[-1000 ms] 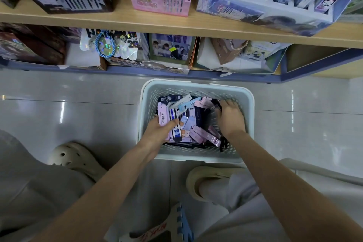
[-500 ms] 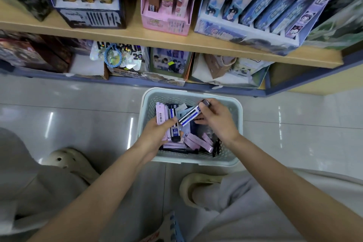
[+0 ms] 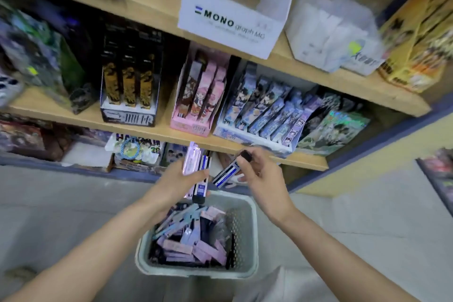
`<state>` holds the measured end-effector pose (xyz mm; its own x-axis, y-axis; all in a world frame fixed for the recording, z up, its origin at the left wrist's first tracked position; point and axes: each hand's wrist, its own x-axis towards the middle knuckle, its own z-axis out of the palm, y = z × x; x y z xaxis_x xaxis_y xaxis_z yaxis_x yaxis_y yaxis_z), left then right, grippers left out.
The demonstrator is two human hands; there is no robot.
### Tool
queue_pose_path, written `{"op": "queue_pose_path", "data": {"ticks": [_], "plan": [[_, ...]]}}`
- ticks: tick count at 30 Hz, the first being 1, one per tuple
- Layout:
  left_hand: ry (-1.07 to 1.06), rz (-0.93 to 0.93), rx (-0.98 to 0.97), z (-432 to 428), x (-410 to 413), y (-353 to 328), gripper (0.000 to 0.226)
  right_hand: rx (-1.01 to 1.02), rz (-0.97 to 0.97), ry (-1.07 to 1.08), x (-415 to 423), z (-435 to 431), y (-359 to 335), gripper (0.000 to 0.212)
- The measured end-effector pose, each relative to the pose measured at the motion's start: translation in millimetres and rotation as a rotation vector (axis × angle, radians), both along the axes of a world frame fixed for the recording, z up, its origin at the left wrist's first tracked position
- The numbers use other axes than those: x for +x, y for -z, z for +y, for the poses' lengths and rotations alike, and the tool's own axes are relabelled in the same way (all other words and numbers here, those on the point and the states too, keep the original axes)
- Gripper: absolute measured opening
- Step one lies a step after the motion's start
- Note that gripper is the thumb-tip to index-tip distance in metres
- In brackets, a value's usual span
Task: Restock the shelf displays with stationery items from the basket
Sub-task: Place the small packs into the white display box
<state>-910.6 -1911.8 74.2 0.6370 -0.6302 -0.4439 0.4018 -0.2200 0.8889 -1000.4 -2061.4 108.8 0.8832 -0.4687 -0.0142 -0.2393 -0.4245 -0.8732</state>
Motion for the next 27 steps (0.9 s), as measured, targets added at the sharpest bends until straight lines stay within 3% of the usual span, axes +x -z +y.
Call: {"op": "queue_pose_path", "data": {"ticks": [2,6,12,16,20,27], "plan": [[0.024,-0.079,-0.057,-1.3,7.8,-24.9,0.016,-0.145,-0.055,-0.018,6.4,-2.2,-26.7,0.010],[0.040,-0.277,-0.117,-0.8,16.9,-78.9,0.045,-0.410,-0.197,-0.022,21.4,-2.0,-84.1,0.015],[0.010,-0.438,-0.218,6.2,36.3,-143.4,0.029,-0.597,-0.474,-0.033,58.1,9.1,-174.4,0.009],[-0.052,-0.519,-0.312,15.5,52.5,-175.5,0.023,-0.652,-0.677,0.033,97.4,17.5,-221.6,0.011],[-0.125,-0.562,-0.378,28.2,70.5,-191.2,0.013,-0.651,-0.749,0.105,140.3,21.2,-245.1,0.008],[-0.210,-0.529,-0.397,41.3,92.3,-183.6,0.036,-0.681,-0.736,0.167,186.5,16.9,-258.0,0.007]]}}
